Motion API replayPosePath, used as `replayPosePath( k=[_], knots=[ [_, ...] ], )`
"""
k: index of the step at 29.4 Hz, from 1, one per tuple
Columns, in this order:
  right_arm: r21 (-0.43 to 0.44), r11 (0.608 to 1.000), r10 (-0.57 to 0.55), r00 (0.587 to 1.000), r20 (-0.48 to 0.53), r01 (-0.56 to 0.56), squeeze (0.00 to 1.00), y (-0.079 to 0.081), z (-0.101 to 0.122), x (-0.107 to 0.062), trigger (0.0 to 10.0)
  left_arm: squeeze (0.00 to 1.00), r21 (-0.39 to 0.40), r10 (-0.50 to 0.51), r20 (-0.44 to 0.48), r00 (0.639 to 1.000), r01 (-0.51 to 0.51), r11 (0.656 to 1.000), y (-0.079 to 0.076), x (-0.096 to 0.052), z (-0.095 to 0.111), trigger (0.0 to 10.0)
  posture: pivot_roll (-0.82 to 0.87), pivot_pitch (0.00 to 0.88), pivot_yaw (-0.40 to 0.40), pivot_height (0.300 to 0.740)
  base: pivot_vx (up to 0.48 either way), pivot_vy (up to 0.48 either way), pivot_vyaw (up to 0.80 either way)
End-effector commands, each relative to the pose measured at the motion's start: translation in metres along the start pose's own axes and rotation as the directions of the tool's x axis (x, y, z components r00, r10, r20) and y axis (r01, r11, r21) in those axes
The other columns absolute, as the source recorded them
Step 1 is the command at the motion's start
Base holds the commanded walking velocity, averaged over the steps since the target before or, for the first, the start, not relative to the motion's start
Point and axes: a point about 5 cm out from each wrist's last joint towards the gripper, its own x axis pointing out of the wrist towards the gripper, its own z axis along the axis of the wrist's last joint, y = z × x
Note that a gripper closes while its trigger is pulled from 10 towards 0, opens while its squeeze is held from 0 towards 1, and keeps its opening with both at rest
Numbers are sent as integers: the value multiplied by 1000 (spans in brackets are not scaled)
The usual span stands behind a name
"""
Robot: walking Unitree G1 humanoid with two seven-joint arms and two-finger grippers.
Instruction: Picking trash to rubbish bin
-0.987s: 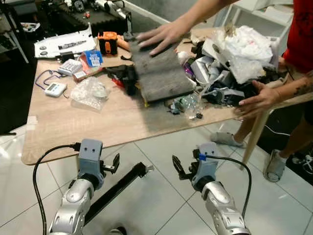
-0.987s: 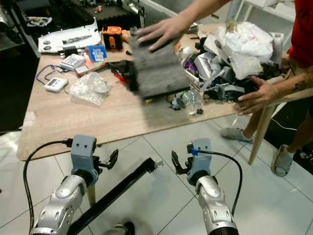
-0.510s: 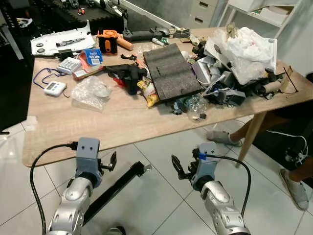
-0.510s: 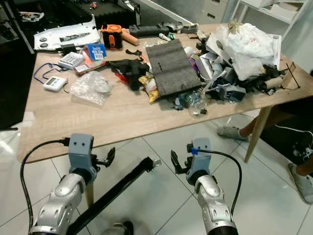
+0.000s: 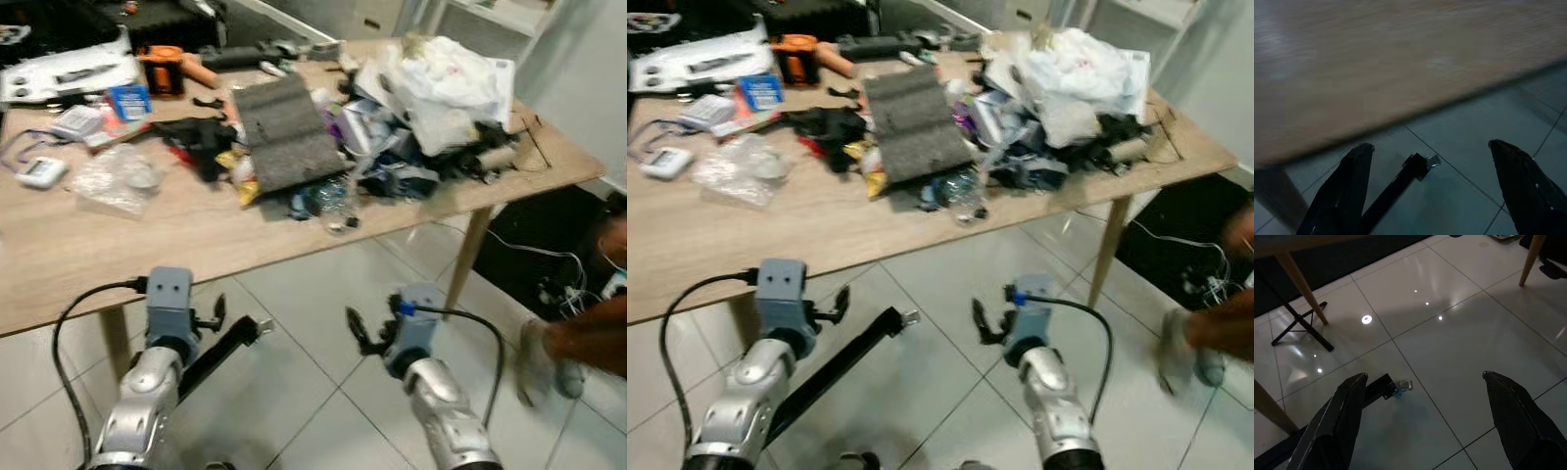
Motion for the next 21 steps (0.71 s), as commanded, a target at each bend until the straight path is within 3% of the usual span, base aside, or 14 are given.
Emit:
replayPosePath(
  k=[1,14,21],
  knots=[
    [-7,1000,-28,999,-33,28,0,-8,-7,-6,10000,0,3,-5,-49,999,5,1000,-3,-2,-11,10000,-6,179,-69,740,0,0,0],
    [-42,999,-25,999,-40,23,0,-9,-6,-6,10000,0,1,12,-45,999,-12,1000,-4,-1,-10,10000,-8,181,-70,740,0,0,0],
    [-68,998,-8,999,-42,5,0,-7,-5,-3,10000,0,9,15,-34,999,-15,1000,-3,0,-9,10000,-8,175,-69,740,0,0,800]
  ],
)
